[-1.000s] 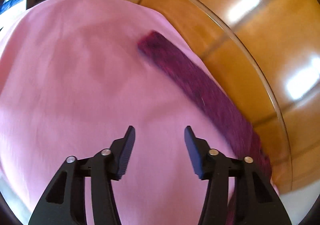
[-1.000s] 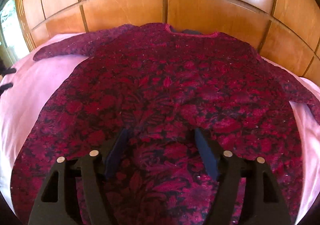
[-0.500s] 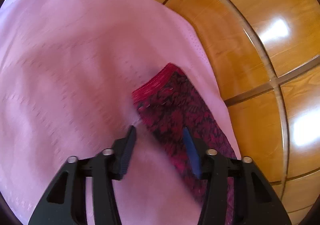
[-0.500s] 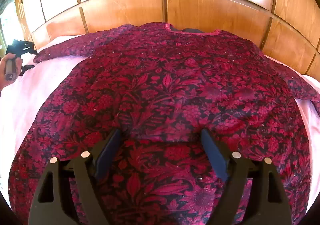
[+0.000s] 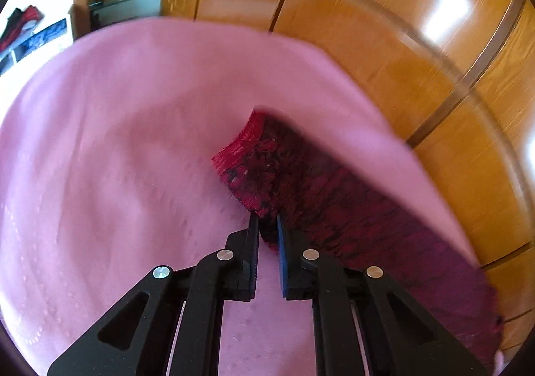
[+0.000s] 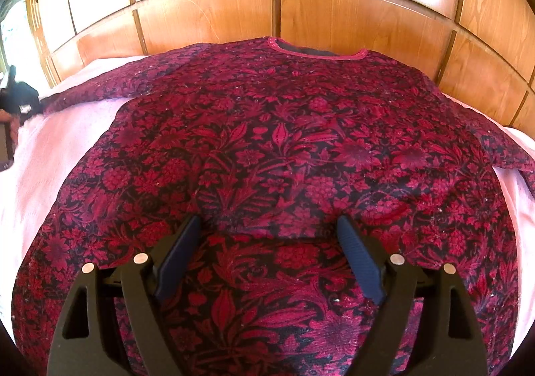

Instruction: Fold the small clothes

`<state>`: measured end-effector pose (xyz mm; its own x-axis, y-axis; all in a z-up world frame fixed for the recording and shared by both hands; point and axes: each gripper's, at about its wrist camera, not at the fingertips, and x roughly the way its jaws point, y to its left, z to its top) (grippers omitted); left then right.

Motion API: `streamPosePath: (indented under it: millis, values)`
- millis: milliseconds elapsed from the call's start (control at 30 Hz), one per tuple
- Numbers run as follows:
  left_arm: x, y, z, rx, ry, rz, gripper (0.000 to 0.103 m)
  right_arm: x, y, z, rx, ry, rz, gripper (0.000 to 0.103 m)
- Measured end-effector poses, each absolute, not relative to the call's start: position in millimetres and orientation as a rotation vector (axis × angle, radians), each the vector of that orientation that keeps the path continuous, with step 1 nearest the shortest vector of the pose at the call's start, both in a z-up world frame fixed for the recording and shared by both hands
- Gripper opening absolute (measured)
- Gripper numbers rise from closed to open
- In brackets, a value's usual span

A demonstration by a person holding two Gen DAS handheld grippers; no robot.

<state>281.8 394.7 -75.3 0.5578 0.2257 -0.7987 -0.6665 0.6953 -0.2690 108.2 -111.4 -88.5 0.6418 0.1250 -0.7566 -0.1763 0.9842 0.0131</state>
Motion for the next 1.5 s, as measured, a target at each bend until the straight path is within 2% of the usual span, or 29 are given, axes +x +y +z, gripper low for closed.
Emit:
streamPosePath:
  millis: [133, 233, 333, 433, 533, 567, 733, 833, 867, 1033, 1100, 1167, 1233, 1300, 1333, 1367, 1500]
  values:
    - [286, 378, -63, -0.559, 0.831, 0.640, 0.011, 108, -112, -88, -0.060, 0.857, 0.174, 0.083]
    - [284, 345, -38, -0.511, 0.767, 0.584, 0.011, 108, -112, -89, -0.057, 0.856, 0.176, 0.083]
    - [277, 291, -15, -0.461, 0.708, 0.455, 0.011, 108, -113, -88, -0.051, 0.857, 0.179, 0.084]
    - [272, 213, -12, -0.425, 0.733, 0.233, 0.011, 109, -116, -86, -0.028, 0.865, 0.189, 0.083]
    - [259, 131, -23, -0.349, 0.783, 0.010, 0.011, 107, -143, -65, 0.113, 0.860, 0.209, 0.073]
    - [253, 104, -29, -0.311, 0.802, -0.048, 0.011, 106, -155, -57, 0.158, 0.845, 0.194, 0.073]
    - [235, 14, -69, -0.174, 0.928, -0.288, 0.011, 98, -290, -26, 0.518, 0.718, -0.009, 0.072]
    - [226, 12, -77, -0.157, 0.913, -0.287, 0.011, 87, -391, -36, 0.758, 0.660, -0.191, 0.072]
    - [230, 15, -79, -0.171, 0.914, -0.294, 0.014, 85, -413, -40, 0.811, 0.642, -0.222, 0.072]
    - [226, 35, -89, -0.311, 0.913, -0.343, 0.014, 88, -519, -76, 1.114, 0.549, -0.357, 0.072]
    - [223, 29, -88, -0.307, 0.913, -0.342, 0.014, 95, -541, -88, 1.168, 0.541, -0.431, 0.067]
    - [220, 29, -88, -0.288, 0.908, -0.334, 0.014, 105, -556, -98, 1.205, 0.539, -0.471, 0.056]
    - [223, 18, -88, -0.274, 0.905, -0.327, 0.014, 113, -563, -97, 1.174, 0.550, -0.502, 0.053]
    - [225, 18, -88, -0.269, 0.905, -0.324, 0.014, 123, -567, -93, 1.122, 0.577, -0.525, 0.045]
    - [224, 18, -88, -0.271, 0.905, -0.325, 0.014, 128, -568, -89, 1.069, 0.612, -0.549, 0.029]
    - [222, 21, -88, -0.273, 0.905, -0.326, 0.014, 134, -566, -83, 1.000, 0.656, -0.575, 0.018]
    - [224, 21, -88, -0.279, 0.906, -0.328, 0.014, 141, -559, -51, 0.693, 0.701, -0.644, 0.011]
